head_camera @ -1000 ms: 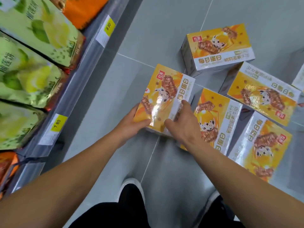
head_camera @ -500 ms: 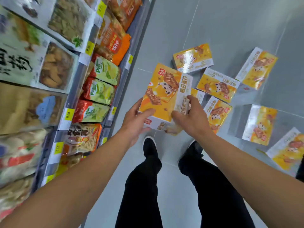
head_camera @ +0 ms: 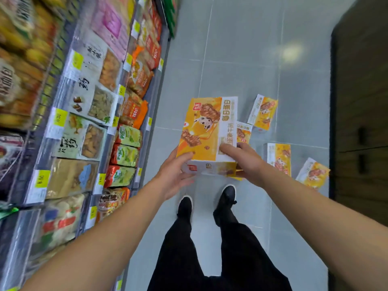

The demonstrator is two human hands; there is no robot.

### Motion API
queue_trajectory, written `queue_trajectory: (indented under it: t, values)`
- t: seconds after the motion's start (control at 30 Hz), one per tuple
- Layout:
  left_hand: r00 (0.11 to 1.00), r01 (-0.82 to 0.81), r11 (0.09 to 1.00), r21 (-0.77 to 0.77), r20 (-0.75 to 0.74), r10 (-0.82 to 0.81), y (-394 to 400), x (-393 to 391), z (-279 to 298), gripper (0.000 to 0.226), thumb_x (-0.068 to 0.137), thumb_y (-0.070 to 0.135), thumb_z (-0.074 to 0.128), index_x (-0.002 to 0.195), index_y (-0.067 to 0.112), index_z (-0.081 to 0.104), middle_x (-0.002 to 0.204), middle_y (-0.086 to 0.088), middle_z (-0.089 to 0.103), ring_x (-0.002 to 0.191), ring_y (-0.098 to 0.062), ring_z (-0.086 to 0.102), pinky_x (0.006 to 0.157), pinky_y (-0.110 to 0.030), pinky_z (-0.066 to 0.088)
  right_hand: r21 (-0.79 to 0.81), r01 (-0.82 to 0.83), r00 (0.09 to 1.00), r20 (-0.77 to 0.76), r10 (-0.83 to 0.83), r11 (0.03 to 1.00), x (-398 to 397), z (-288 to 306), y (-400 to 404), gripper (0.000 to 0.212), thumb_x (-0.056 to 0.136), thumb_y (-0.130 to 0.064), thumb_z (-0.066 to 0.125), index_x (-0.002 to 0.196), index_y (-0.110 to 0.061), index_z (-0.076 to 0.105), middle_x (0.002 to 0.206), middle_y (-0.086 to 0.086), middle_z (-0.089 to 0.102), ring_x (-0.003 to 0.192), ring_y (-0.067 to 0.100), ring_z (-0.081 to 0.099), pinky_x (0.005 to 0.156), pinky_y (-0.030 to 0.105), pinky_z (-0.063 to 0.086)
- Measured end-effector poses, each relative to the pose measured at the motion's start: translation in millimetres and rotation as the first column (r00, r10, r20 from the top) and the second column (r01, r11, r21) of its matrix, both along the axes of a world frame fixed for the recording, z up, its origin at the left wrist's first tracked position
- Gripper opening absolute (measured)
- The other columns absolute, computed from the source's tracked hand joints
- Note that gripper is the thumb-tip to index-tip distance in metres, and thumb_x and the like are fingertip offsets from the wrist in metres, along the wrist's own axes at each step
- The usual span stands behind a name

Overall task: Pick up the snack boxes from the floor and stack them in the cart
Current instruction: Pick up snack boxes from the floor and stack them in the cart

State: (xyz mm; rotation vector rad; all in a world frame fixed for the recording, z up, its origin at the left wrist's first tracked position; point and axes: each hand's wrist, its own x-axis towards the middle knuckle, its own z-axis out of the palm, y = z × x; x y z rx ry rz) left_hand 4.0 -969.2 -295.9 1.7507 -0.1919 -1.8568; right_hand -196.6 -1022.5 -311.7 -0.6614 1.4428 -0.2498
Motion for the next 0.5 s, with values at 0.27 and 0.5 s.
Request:
queue_trajectory:
  t: [0.27,0.5]
  values:
    - [0.918,0.385,0.923,-0.007,0.11,-0.382,7.7,11.7,10.2,0.055,0.086,0.031,0.069,0.136,0.031,0.046,0.121,-0.001,0.066,0.106,-0.029,0.065,0.097,-0.046,0.051,-0.424,-0.232,0.904,-0.425,0.034,0.876,-4.9,27.9,66.1,0.085,0.055,-0.049,0.078,0.129,-0.032,0.04,0.116,-0.005,0.055,0.105,0.019,0.055,0.086,0.039,0.052]
    - [0.824,0.563,0.826,0.033,-0.092,-0.559,39.8,12.0,26.5,0.051,0.067,0.057,0.073,0.109,0.028,0.066,0.105,-0.002,0.075,0.101,-0.026,0.068,0.098,-0.052,0.048,-0.214,0.318,0.944,-0.022,-0.331,0.923,-9.7,42.7,153.5,0.067,0.078,-0.046,0.073,0.138,-0.033,0.045,0.13,-0.016,0.058,0.123,0.01,0.053,0.105,0.039,0.041]
